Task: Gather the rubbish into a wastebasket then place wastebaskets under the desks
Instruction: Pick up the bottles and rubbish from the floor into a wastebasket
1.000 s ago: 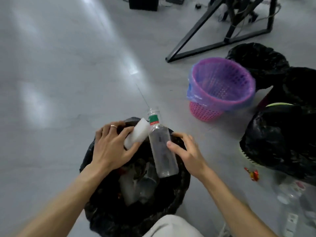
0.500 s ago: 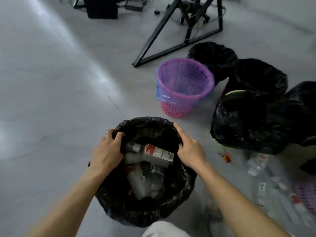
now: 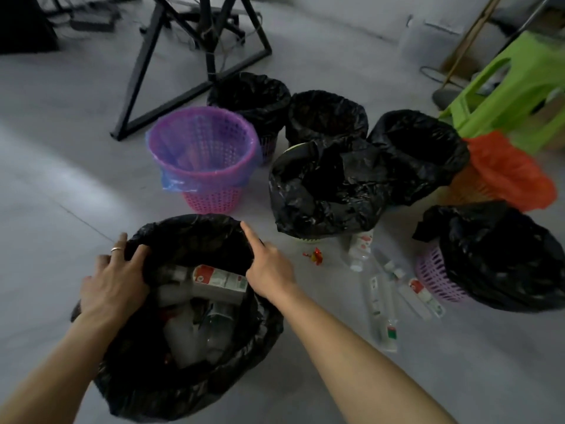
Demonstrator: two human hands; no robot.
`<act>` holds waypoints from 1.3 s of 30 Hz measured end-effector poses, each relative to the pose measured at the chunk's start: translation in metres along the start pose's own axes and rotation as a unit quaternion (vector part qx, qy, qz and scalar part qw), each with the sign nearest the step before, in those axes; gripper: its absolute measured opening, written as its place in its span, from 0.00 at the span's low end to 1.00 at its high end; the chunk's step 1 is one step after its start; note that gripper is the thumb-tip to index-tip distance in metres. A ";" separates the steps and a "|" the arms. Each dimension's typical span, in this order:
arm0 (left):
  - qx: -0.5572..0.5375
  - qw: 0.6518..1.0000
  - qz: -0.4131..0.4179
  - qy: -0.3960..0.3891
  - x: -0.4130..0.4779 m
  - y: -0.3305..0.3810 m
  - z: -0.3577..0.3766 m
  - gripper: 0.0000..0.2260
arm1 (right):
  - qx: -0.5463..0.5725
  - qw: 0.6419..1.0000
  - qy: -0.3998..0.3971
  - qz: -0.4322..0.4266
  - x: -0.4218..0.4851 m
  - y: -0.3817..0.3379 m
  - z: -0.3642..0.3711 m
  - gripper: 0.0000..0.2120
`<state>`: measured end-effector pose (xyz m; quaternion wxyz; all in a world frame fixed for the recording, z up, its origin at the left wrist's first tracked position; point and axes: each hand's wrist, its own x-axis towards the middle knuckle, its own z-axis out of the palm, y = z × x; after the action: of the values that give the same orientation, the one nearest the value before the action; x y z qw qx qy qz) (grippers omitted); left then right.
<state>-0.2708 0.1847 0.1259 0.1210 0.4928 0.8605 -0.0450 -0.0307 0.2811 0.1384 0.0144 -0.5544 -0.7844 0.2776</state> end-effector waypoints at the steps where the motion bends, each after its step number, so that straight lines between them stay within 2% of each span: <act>1: 0.007 1.000 -0.011 -0.010 0.001 0.005 -0.001 0.29 | -0.013 1.000 0.002 -0.004 -0.002 0.000 0.003 0.44; 4: 0.051 0.998 -0.025 -0.016 0.005 0.031 -0.012 0.27 | -0.044 0.999 0.008 -0.016 0.000 0.007 0.010 0.46; 6: 0.088 0.996 0.010 0.034 0.008 0.059 -0.021 0.27 | -0.040 0.999 0.012 -0.007 0.006 0.014 0.006 0.46; 8: 0.070 0.992 0.054 0.084 0.006 0.099 -0.026 0.29 | -0.030 0.999 0.015 -0.002 0.008 0.030 -0.002 0.45; 10: 0.023 0.987 0.097 0.129 0.000 0.146 -0.030 0.29 | 0.000 1.000 0.010 -0.015 0.009 0.048 -0.013 0.41; 13: -0.015 0.969 0.163 0.184 -0.010 0.214 -0.022 0.25 | 0.104 0.990 0.009 -0.099 0.007 0.092 -0.033 0.33; 15: -0.017 0.961 0.188 0.200 -0.017 0.242 -0.013 0.28 | 0.142 0.982 0.017 -0.127 0.000 0.129 -0.041 0.26; 17: -0.022 0.951 0.214 0.222 -0.026 0.271 0.004 0.27 | 0.139 0.986 0.019 -0.085 -0.007 0.186 -0.043 0.20; 20: -0.025 0.944 0.245 0.219 -0.044 0.313 0.034 0.25 | 0.037 0.999 0.024 0.014 -0.012 0.284 -0.042 0.18; 23: 0.002 0.947 0.272 0.170 -0.061 0.361 0.062 0.21 | -0.043 0.993 0.036 0.100 -0.029 0.367 -0.042 0.19; 25: 0.007 0.956 0.278 0.097 -0.069 0.392 0.082 0.20 | -0.094 0.987 0.049 0.121 -0.040 0.406 -0.042 0.22; 28: -0.029 0.968 0.247 -0.034 -0.077 0.441 0.122 0.22 | -0.103 0.979 0.060 0.163 -0.057 0.446 -0.044 0.26; 30: -0.056 0.964 0.236 -0.107 -0.085 0.452 0.155 0.23 | -0.100 0.979 0.028 0.177 -0.070 0.453 -0.035 0.32; 33: -0.024 0.947 0.261 -0.188 -0.108 0.479 0.196 0.26 | -0.099 0.972 -0.052 0.207 -0.089 0.478 -0.017 0.37; 35: 0.001 0.939 0.279 -0.200 -0.118 0.488 0.212 0.27 | -0.125 0.970 -0.042 0.206 -0.098 0.487 -0.006 0.34; 39: 0.040 0.940 0.268 -0.208 -0.125 0.491 0.226 0.24 | -0.126 0.967 0.007 0.222 -0.100 0.484 -0.005 0.18</act>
<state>0.2486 0.2865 -0.0401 0.2851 0.6890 0.6500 -0.1467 0.4265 0.3068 -0.0475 -0.1121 -0.7139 -0.6702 0.1695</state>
